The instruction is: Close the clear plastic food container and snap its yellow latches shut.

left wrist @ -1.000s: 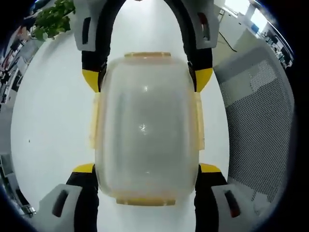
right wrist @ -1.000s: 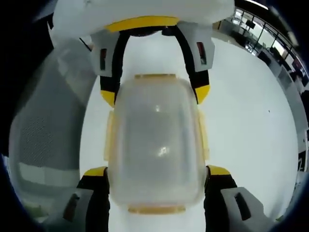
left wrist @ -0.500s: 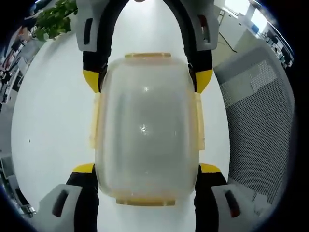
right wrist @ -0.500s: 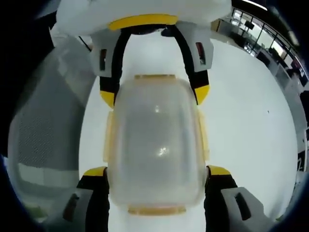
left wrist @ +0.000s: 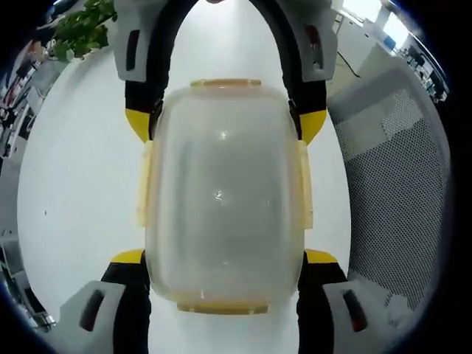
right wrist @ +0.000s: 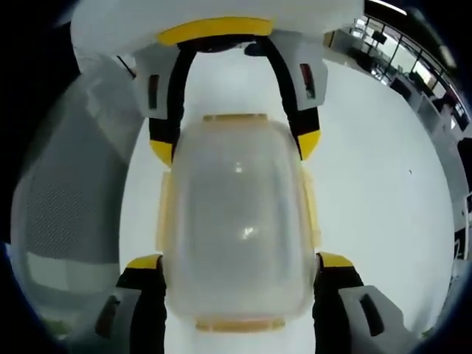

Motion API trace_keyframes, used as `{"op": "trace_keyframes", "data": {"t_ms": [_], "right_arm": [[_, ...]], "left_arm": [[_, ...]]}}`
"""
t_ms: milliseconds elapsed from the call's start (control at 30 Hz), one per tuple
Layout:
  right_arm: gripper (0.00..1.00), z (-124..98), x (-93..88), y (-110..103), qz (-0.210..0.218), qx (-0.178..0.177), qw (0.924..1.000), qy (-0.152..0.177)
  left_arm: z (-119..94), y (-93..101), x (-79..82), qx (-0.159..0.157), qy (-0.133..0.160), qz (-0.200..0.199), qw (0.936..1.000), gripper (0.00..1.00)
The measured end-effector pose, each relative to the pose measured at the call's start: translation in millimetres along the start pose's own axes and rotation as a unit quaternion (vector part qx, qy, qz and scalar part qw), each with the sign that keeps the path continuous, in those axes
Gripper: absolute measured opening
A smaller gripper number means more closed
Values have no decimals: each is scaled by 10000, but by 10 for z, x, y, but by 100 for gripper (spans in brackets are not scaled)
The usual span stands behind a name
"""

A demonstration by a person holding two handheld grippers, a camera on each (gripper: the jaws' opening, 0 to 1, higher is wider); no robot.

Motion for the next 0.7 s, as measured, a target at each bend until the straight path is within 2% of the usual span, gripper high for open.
{"op": "trace_keyframes", "data": {"t_ms": [367,700], "right_arm": [[84,92,145,-12,-54,11,10000,-1],[85,185,338,-52,-82,14,10000,36]], "left_arm": [[-30,19,-147,40,23,-78,10000,83],[-65,47,-361,57,24,-125,9999,83]]}}
Point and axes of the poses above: the point that each gripper's makers call its tool centre point, and the gripper's own axes: z roughly forward along the fingers, y roughly to its right, x roughly out of its top, the point moved 7 cm from there along -z, roughly backward along the fingers, and after that the axes turned 14 degrees about -x, right-handed, at the moved point
